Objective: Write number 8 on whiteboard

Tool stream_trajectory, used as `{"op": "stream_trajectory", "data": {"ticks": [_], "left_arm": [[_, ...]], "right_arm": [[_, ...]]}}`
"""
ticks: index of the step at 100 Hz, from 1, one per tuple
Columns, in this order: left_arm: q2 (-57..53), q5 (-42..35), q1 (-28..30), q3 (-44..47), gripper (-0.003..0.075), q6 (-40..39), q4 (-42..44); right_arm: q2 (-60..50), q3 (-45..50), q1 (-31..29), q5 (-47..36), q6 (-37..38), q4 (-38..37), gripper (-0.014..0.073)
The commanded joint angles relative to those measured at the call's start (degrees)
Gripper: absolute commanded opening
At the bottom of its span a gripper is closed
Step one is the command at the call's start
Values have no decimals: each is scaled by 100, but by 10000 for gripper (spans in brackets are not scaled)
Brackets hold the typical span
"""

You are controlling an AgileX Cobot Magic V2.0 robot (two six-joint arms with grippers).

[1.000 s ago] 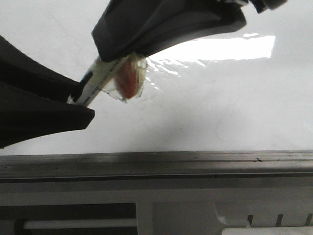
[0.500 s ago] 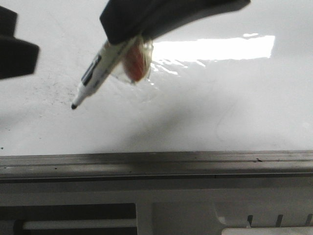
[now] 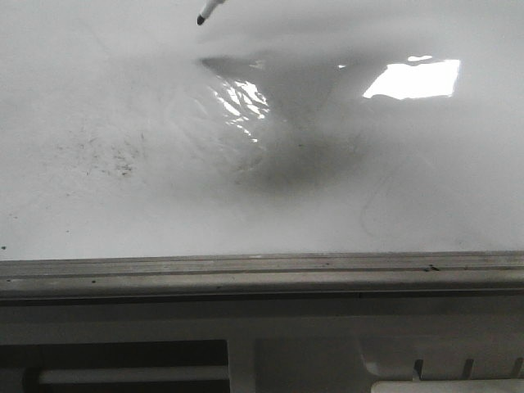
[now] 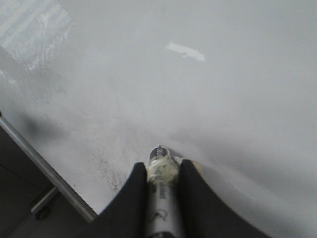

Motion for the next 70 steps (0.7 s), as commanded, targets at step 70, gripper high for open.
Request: {"op": "stream_trajectory", "data": {"ticks": [70], "left_arm": [[-9,-538,13,-183,438,-68,-97]], "right_arm": [[633,-310,193,373,23,-325,-62]]}}
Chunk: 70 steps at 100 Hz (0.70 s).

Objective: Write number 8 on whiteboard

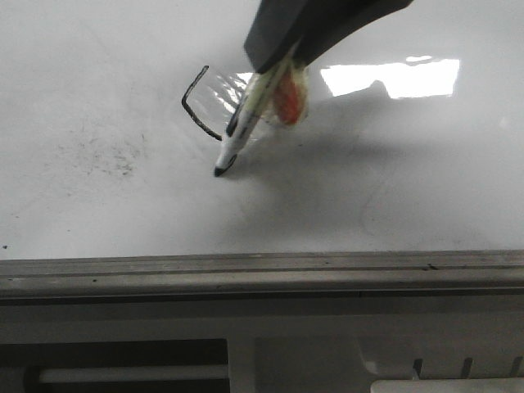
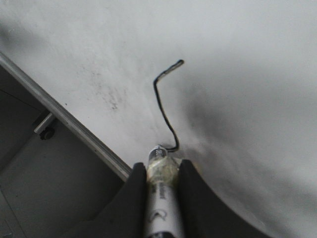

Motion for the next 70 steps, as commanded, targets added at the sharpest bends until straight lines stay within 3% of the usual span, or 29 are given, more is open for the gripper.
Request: {"op": "stream_trajectory", "data": {"ticks": [1,38,70], "left_arm": [[-9,-499,13,-183,438,-68,-62],[-9,-591,13,-183,438,-68,-62],[-9,-591,1,-183,438,-68,101]], "right_arm": [[-8,-242,16,-768,-43,-348,-62],[-377,-380,-466,-1278,121,-632,-62],[-468,-380,59,-1184,76,-579,-62]]}}
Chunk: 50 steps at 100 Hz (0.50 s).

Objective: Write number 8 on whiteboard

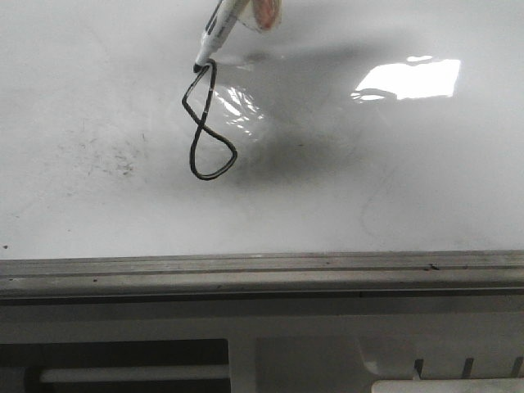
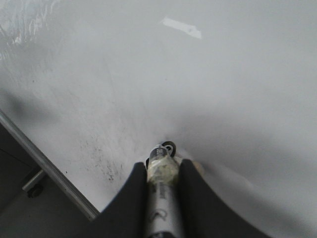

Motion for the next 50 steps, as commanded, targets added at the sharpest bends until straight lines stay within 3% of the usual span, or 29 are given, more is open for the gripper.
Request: {"op": "stream_trajectory", "data": {"ticks": [1,29,50], "left_arm": [[-9,-459,1,-183,438,-58,66],[492,-606,-623,-183,438,-58,119],[1520,-1543,-1008,-201,438,-58,264]], "right_arm": [[-274,-163,132,-353,-85,-150,-62],[-359,-104,793,21,-85,-150,-62],[-154,-50,1210,293,-61,-87,-62]]}}
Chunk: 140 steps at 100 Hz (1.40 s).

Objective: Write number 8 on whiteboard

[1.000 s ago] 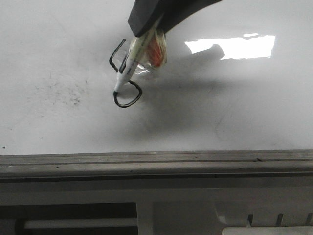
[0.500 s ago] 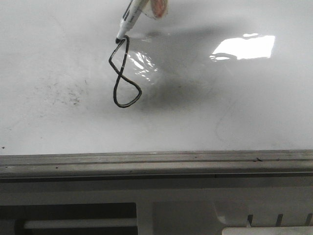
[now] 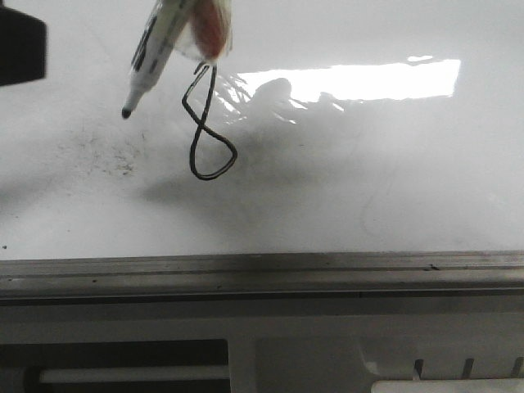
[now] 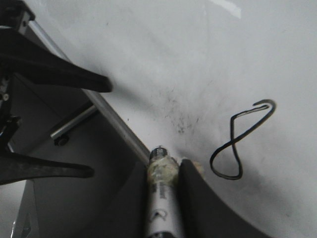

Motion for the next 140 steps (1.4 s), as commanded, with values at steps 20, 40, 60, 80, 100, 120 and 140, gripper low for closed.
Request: {"op": "stream_trajectory", "data": {"ticks": [20,40,60,80,100,120,140], "left_arm": [[1005,-1322,-98,-208,438,-58,339],[1201,-1334,-98,-208,355,-58,444],[1201,-1312,-98,-208,-18,-58,453],[1201,-1312,-98,-208,-20,-58,90],[1201,-443,-98,-392,-20,-58,-1649],[1290,678,264,-711,-20,-58,-3795],[1539,615,520,-711,-20,-58,-4268]], "right_arm": [[20,-133,337,-234,-32,175,-62],[20,-133,337,-176,105,320,-62],[30,-133,311,-115,111,320,-50],[30,-133,311,-110,111,309,337],[30,-133,311,-88,111,283,384],[30,-133,311,-62,111,283,377],[30,-133,311,-62,111,304,377]]}}
